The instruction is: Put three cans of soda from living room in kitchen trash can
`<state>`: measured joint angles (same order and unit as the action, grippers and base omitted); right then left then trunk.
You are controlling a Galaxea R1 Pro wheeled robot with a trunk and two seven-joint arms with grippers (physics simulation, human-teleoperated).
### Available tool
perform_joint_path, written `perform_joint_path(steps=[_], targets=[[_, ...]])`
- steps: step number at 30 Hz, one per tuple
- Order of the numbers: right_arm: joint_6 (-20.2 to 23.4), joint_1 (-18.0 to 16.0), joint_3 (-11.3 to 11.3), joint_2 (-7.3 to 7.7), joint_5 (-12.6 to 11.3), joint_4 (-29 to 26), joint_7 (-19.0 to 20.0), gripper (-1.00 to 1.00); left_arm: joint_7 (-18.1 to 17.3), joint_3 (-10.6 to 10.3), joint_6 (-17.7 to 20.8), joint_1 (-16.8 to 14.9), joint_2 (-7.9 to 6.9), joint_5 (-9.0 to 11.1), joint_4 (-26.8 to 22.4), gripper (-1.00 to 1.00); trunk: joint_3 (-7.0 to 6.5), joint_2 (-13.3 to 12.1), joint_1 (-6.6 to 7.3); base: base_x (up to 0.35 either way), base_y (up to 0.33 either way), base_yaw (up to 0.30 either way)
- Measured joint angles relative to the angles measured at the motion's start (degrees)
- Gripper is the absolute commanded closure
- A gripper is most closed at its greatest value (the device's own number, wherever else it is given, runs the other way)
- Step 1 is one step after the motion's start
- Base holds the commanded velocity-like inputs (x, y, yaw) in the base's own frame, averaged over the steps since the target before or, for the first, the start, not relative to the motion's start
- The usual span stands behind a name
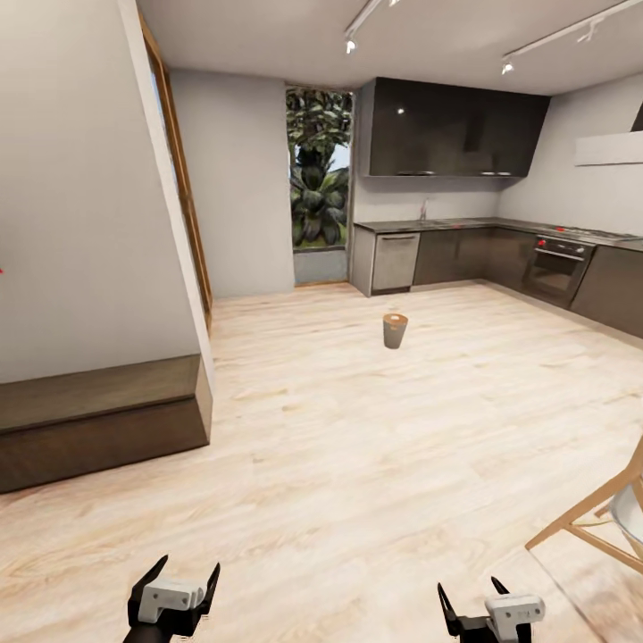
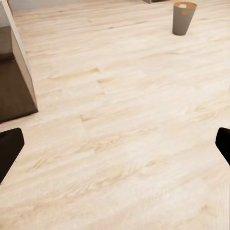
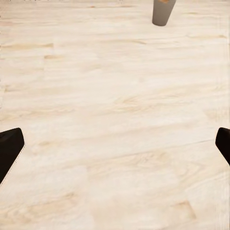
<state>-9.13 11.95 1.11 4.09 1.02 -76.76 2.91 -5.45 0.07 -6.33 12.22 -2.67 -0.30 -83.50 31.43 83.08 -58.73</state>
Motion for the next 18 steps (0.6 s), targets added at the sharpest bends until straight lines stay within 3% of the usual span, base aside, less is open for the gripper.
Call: perform_joint_path(steps=[8, 18], targets=[[-0.01, 0.0, 0.02, -0.04, -0.18, 0.03, -0.06, -1.0, 0.08, -0.04, 0.0, -0.05, 0.03, -0.08, 0.08, -1.0, 0.0, 0.0, 0.0, 0.253, 0.193, -0.029], [-0.01, 0.0, 0.03, -0.04, -0.22, 0.9, -0.09, -1.0, 0.09, -0.07, 0.0, -0.04, 0.03, -0.13, 0.09, -1.0, 0.0, 0.0, 0.0, 0.263, 0.089, -0.202]])
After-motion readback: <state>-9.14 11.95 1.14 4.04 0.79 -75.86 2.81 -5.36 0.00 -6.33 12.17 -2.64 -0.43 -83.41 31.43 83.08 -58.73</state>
